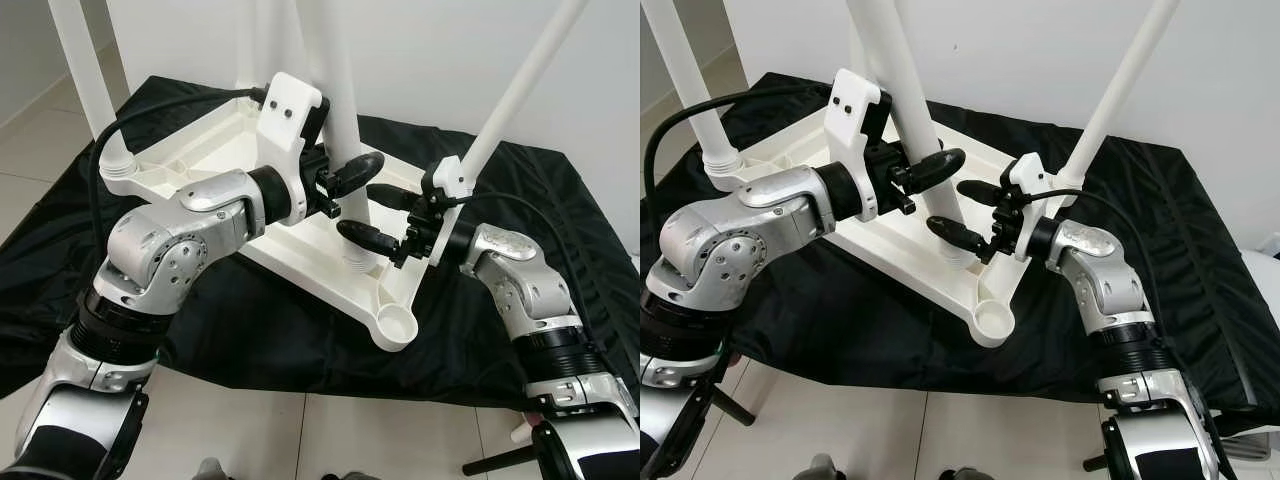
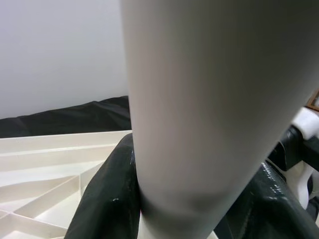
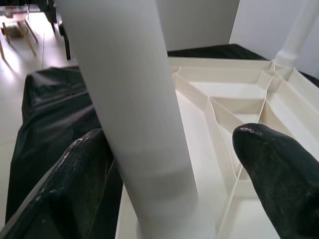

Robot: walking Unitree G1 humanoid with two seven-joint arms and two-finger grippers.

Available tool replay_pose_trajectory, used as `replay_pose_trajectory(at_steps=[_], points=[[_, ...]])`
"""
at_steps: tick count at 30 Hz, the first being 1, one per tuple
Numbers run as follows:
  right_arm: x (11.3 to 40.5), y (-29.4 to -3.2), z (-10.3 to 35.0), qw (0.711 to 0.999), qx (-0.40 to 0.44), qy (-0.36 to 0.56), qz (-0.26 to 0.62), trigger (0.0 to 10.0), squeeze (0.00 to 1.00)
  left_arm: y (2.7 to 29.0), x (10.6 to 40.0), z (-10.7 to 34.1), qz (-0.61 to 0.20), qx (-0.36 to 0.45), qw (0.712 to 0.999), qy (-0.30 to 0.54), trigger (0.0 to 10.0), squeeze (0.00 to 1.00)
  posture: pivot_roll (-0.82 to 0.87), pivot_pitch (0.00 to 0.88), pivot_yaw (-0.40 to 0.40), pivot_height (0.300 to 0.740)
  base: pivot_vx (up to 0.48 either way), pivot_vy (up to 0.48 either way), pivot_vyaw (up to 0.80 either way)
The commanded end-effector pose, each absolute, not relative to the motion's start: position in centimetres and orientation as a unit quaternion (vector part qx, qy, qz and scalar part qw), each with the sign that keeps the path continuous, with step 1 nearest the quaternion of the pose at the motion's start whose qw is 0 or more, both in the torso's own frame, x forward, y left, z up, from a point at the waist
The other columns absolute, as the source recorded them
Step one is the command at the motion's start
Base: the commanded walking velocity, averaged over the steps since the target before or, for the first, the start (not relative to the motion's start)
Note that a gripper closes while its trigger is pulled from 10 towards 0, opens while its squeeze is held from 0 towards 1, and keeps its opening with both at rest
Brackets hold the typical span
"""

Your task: Building children table

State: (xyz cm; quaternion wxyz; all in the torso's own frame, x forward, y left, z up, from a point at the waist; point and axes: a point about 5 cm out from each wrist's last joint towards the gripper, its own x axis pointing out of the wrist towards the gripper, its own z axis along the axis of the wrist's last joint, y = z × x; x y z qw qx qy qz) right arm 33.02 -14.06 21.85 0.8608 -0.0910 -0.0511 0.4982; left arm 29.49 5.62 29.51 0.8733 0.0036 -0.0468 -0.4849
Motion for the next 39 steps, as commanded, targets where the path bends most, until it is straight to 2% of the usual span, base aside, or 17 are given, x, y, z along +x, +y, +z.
replay_pose_trajectory(at_steps=[1, 6, 12, 24, 36, 37, 38, 39], points=[[32.7, -14.2, 21.5, 0.853, -0.104, -0.038, 0.51, 10.0, 0.0, 4.7, 28.5, 30.2, -0.574, 0.027, 0.816, -0.064, 10.0, 0.0, 0.03, 0.048, -0.114, 0.74, 0.0, 0.0, 0.0], [31.9, -13.9, 21.2, 0.827, -0.119, -0.03, 0.549, 10.0, 0.0, 4.6, 28.6, 30.8, -0.577, 0.034, 0.813, -0.071, 10.0, 0.0, 0.03, 0.056, -0.113, 0.74, 0.0, 0.0, 0.0], [31.9, -13.3, 21.6, 0.814, -0.132, -0.048, 0.564, 10.0, 0.0, 4.4, 28.5, 31.1, -0.583, 0.032, 0.808, -0.074, 10.0, 0.0, 0.02, 0.06, -0.112, 0.74, 0.0, 0.0, 0.0], [33.5, -12.3, 22.9, 0.831, -0.155, -0.094, 0.527, 10.0, 0.0, 4.0, 28.2, 31.2, -0.592, 0.03, 0.802, -0.074, 10.0, 0.0, 0.03, 0.064, -0.115, 0.74, 0.0, 0.0, 0.0], [33.8, -12.1, 22.9, 0.836, -0.148, -0.092, 0.52, 9.8, 0.0, 3.9, 28.0, 31.3, -0.594, 0.031, 0.8, -0.075, 10.0, 0.0, 0.04, 0.064, -0.115, 0.74, 0.0, 0.0, 0.0], [33.9, -12.1, 22.9, 0.838, -0.146, -0.089, 0.519, 9.4, 0.0, 3.9, 28.0, 31.3, -0.595, 0.031, 0.8, -0.076, 10.0, 0.0, 0.04, 0.064, -0.115, 0.74, 0.0, 0.0, 0.0], [34.0, -12.1, 22.9, 0.84, -0.143, -0.086, 0.516, 8.5, 0.0, 3.8, 27.9, 31.4, -0.596, 0.031, 0.799, -0.078, 10.0, 0.0, 0.04, 0.064, -0.115, 0.74, 0.0, 0.0, 0.0], [34.0, -12.1, 22.9, 0.84, -0.143, -0.086, 0.516, 8.5, 0.0, 3.8, 27.9, 31.4, -0.596, 0.031, 0.799, -0.078, 10.0, 0.0, 0.04, 0.064, -0.115, 0.74, 0.0, 0.0, 0.0]])
